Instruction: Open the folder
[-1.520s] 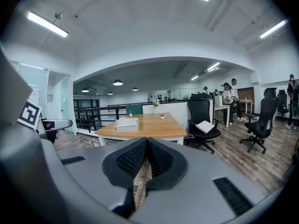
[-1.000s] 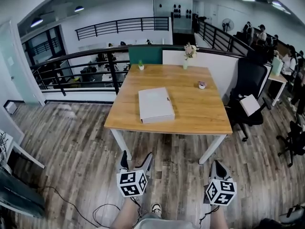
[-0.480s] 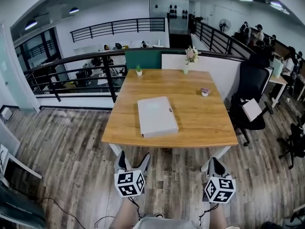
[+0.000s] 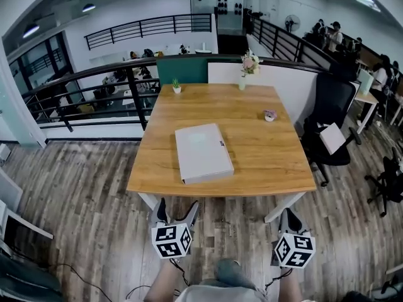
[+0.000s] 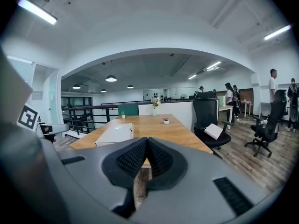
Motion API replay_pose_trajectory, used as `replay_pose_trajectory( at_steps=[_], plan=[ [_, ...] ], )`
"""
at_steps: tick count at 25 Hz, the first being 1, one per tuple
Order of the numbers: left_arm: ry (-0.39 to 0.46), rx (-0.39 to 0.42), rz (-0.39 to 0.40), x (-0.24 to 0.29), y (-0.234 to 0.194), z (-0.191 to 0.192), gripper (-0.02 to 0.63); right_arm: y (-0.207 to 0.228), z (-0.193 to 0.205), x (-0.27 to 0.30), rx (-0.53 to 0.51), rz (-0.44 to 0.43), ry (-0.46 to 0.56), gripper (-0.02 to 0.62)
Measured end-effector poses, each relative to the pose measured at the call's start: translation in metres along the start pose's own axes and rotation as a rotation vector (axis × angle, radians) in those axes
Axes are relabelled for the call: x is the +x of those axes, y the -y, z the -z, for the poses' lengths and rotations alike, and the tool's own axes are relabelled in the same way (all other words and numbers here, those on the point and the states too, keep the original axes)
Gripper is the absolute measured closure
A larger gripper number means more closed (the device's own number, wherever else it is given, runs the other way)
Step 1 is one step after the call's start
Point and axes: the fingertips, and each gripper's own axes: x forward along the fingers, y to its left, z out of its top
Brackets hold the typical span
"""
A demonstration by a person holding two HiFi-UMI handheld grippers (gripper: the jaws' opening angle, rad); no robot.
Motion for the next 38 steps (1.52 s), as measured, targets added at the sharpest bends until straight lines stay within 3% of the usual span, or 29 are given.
replay_pose_trajectory(
  at_steps=[8,27,33,38],
  plan=[
    [-0.013,0.022,-0.012,0.055,-0.005,-0.006,0.118,0.008,-0.006,0.063,-0.002,-0.026,-0.021,0.594],
    [0.012,-0.04,-0.138,0.232,-0.002,-0.056,0.117,0.038,-0.107,0.279,-0.077,-0.197,-0.011,0.594],
    [0.008,-0.043,-0.191,0.251,-0.008,-0.062,0.118,0.041,-0.114,0.325,-0.07,-0.248,-0.025,0.594],
    [-0.031,-0.004,-0.186,0.266,-0.013,-0.06,0.117,0.028,-0.111,0.359,-0.039,-0.284,-0.054,0.594]
  ],
)
